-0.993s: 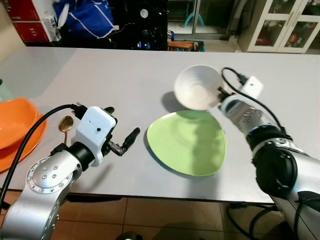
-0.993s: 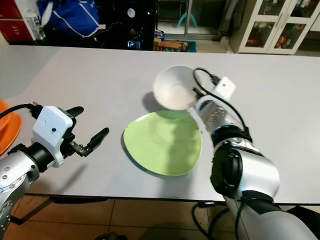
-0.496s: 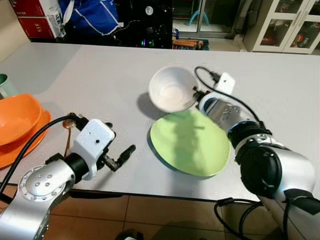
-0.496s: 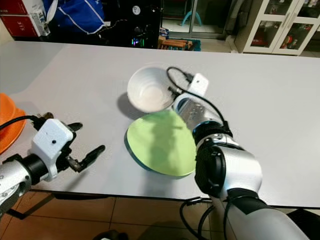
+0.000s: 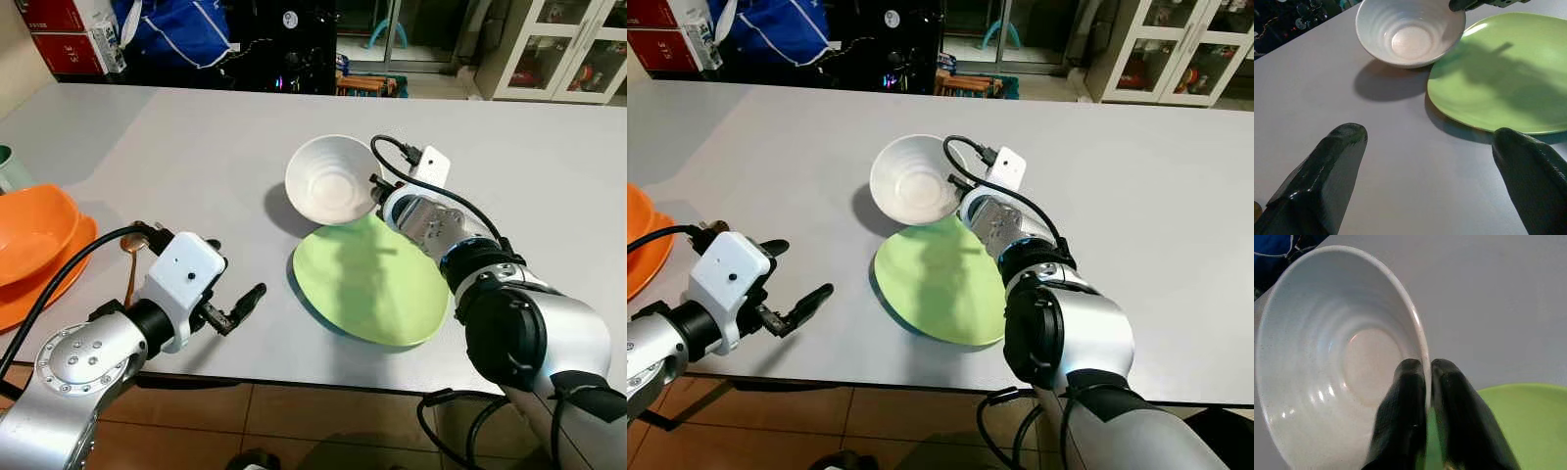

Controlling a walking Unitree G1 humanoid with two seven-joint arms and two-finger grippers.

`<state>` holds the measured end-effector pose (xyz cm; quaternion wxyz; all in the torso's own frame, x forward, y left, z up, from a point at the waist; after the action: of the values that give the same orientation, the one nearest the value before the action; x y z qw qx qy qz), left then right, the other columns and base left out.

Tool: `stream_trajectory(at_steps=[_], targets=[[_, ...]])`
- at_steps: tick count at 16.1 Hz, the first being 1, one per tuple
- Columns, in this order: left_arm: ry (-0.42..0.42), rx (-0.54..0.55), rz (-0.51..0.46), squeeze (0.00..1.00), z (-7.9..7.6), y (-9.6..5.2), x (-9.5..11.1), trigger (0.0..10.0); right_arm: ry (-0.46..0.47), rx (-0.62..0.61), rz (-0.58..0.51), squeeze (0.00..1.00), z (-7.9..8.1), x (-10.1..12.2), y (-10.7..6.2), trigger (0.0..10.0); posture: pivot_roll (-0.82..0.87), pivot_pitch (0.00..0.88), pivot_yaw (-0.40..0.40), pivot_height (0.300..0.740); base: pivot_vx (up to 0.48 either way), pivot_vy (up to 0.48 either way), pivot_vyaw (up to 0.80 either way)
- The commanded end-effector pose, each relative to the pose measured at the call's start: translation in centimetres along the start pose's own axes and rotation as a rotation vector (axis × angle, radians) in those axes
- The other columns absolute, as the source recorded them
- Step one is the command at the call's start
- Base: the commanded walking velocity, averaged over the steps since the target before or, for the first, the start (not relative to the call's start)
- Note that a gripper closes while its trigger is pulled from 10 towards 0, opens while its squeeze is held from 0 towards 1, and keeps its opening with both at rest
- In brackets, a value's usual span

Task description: Setting the table

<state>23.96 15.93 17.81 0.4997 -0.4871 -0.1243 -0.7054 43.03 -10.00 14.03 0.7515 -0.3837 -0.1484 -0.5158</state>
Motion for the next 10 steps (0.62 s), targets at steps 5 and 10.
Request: stream_trajectory(at_steps=[5, 10], targets=[[0.03, 0.016, 0.0, 0.0, 0.4, 0.0, 0.3, 10.0, 0.005, 0.05, -0.009, 1.0, 1.8, 0.4, -0.1, 10.0, 0.12, 0.07, 0.009, 0.74, 0.0, 0.0, 0.0], [0.052, 0.064, 0.0, 0.0, 1.2, 0.2, 0.4, 10.0, 0.06, 0.115, -0.051, 1.0, 2.9, 1.2, -0.2, 10.0, 0.12, 0.063, 0.006, 0.74, 0.0, 0.0, 0.0]])
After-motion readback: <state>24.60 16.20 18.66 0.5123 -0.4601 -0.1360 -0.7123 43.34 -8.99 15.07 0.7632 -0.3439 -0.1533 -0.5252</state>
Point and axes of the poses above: a point about 5 cm out from each wrist's last joint towards the gripper, its own y axis pointing out of the wrist towards the gripper, its own x axis along the axis of the wrist's last joint, z = x × y, the point moved 3 cm from there along y, pointing out of the wrist towards the gripper, and after that the axes turned 11 degrees about y, right-handed, at the moved point
